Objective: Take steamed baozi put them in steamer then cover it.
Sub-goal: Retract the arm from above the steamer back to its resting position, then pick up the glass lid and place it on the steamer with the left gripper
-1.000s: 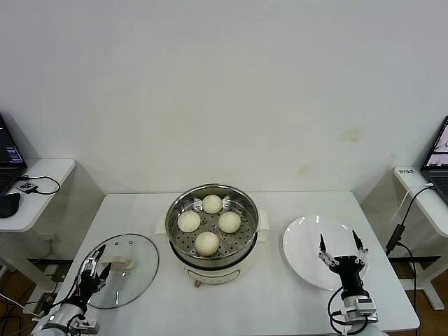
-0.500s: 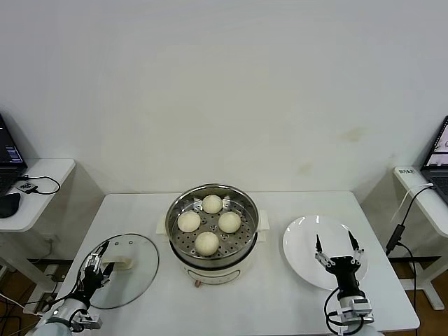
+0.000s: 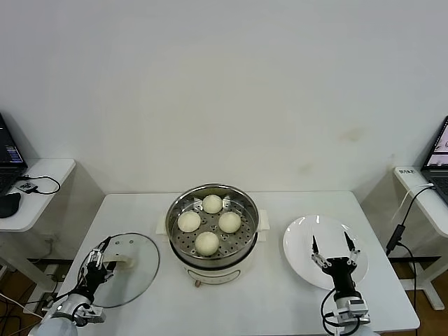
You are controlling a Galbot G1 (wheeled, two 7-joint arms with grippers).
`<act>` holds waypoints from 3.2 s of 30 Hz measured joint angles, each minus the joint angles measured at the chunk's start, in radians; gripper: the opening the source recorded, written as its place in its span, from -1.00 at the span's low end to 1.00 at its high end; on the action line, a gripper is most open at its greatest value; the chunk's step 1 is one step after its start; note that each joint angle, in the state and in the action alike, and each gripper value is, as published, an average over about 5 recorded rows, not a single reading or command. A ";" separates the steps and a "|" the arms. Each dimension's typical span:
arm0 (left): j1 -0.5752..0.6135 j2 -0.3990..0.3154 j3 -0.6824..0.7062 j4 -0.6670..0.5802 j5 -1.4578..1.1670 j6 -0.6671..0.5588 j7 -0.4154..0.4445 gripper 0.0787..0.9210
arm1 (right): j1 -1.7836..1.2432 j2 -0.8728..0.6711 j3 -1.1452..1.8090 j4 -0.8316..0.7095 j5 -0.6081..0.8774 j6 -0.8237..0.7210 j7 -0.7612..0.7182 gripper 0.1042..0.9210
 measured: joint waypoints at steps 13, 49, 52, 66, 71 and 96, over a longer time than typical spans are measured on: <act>-0.029 -0.012 0.022 0.041 -0.001 -0.010 -0.016 0.00 | 0.000 0.003 -0.009 -0.004 -0.003 0.000 -0.002 0.76; 0.129 -0.105 -0.143 -0.156 0.064 0.069 -0.139 -0.91 | 0.000 0.008 -0.022 0.004 -0.016 0.005 -0.002 0.76; 0.150 -0.101 -0.172 -0.206 0.052 0.094 -0.129 -0.91 | 0.001 0.006 -0.025 0.004 -0.017 0.005 -0.002 0.76; 0.148 -0.014 -0.193 -0.442 -0.011 0.237 0.019 -0.91 | -0.008 0.010 -0.040 0.004 -0.031 0.006 0.001 0.76; 0.110 0.037 -0.120 -0.504 -0.005 0.285 0.076 -0.91 | -0.018 0.016 -0.044 0.006 -0.045 0.012 0.006 0.76; -0.193 -0.067 0.336 -0.545 0.175 0.462 0.309 -0.91 | -0.013 0.048 -0.069 -0.019 -0.141 0.036 0.027 0.76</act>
